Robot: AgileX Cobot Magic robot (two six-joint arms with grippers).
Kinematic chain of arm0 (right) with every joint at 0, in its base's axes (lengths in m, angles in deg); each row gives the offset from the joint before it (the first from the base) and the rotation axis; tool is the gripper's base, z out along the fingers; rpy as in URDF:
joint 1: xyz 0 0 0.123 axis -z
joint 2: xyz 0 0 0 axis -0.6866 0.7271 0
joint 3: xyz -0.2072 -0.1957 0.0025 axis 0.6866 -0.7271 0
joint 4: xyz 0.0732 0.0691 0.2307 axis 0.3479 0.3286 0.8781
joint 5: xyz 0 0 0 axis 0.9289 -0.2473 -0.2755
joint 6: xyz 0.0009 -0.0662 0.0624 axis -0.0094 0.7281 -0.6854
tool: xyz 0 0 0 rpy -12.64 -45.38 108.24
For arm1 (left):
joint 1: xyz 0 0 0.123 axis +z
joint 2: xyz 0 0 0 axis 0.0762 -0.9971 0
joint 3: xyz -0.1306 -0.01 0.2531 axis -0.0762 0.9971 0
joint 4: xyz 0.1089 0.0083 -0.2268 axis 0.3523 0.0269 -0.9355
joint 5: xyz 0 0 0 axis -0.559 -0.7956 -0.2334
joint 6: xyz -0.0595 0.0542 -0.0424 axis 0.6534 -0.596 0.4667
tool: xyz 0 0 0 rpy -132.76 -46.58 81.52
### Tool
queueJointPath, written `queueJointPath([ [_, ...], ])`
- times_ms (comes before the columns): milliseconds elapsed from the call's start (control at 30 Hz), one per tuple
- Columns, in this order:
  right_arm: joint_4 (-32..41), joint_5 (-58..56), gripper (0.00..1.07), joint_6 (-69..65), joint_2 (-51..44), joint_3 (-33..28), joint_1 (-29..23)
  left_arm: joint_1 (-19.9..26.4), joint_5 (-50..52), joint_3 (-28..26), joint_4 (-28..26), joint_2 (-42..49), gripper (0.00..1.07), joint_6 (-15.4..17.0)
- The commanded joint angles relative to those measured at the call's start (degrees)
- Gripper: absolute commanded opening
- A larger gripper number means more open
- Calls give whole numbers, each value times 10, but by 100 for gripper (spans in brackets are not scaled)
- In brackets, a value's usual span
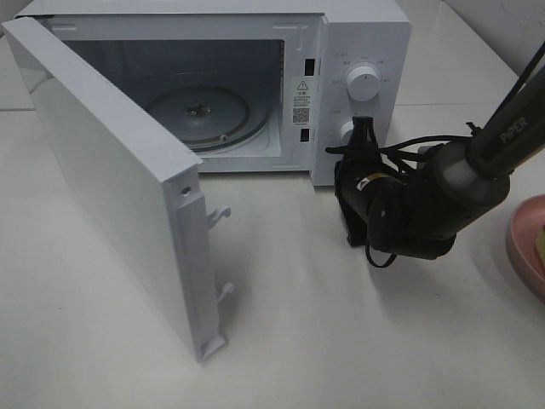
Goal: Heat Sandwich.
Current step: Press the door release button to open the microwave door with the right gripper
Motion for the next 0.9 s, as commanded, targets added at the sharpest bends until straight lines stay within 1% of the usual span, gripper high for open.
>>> queueJointPath([
  [33, -41, 79, 0, 18, -5, 45, 13, 3, 6, 0, -2, 12, 98, 1],
  [467, -51, 30, 0, 18, -14, 38, 13, 3, 6, 0, -2, 12, 98, 1],
  [567, -54, -17, 0, 20, -31, 17, 13, 3, 6, 0, -2, 12, 98, 1],
  [600, -65, -32, 0, 20, -40, 3, 13, 3, 6, 0, -2, 12, 98, 1],
  [700, -73, -48, 0, 18, -48, -9, 11, 3, 6, 0, -2, 12, 98, 1],
  [733, -74, -64, 0, 15, -56, -23, 11, 3, 6, 0, -2, 12, 98, 1],
  [767, -74, -64, 0, 15, -56, -23, 11, 3, 6, 0, -2, 12, 98, 1],
  [900, -75, -96, 0, 19, -81, -56, 11, 3, 6, 0, -2, 12, 98, 1],
])
